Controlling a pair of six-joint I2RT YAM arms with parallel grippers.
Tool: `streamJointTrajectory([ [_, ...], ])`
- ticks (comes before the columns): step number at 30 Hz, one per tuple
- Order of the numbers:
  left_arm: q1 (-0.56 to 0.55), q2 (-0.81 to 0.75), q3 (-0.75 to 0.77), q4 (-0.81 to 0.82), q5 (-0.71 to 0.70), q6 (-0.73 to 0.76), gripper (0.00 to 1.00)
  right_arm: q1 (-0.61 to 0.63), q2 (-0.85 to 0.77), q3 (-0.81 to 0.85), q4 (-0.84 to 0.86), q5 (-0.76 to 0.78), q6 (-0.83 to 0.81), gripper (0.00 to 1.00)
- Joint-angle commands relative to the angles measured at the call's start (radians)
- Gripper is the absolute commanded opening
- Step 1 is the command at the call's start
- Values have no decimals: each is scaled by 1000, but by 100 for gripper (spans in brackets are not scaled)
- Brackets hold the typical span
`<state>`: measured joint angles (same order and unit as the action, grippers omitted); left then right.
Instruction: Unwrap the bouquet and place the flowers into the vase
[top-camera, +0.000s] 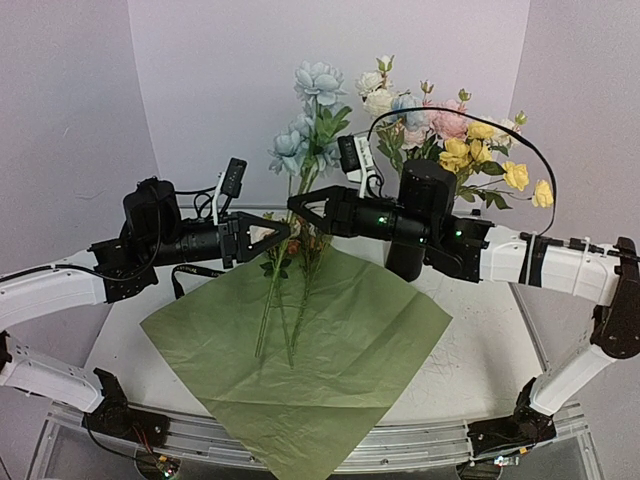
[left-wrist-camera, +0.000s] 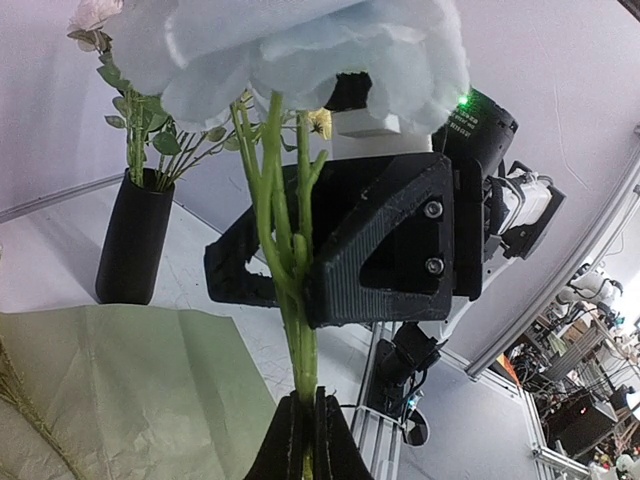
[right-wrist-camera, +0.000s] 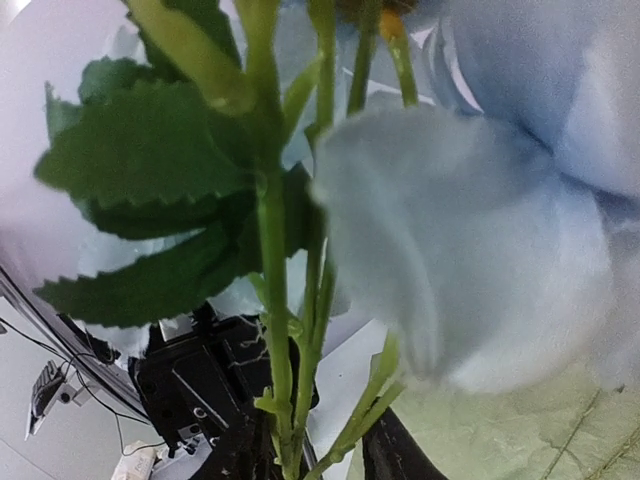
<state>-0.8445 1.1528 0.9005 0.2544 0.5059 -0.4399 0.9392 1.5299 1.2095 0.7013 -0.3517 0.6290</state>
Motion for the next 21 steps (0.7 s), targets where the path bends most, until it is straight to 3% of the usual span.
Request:
streamJointTrajectory([
  [1, -10, 3, -1, 72, 12, 33, 4, 5, -50, 3, 87, 10, 8, 18],
  [6, -14, 9, -10, 77, -35, 41, 18, 5, -60, -22, 110, 26, 26, 8],
  [8, -16, 10, -14, 77, -56, 44, 37, 6, -64, -28, 111, 36, 23, 0],
  [10, -16, 8, -21, 77, -84, 43, 54, 5, -73, -33, 102, 59, 6, 0],
  [13, -16, -16, -45, 77, -166, 39, 70, 5, -118, -41, 10, 163, -94, 0],
  [17, -16, -59, -95, 77, -331, 39, 80, 5, -226, -78, -108, 433, -294, 0],
  [21, -16, -69, -124, 77, -391, 40, 82, 6, -325, -127, -120, 699, -538, 0],
])
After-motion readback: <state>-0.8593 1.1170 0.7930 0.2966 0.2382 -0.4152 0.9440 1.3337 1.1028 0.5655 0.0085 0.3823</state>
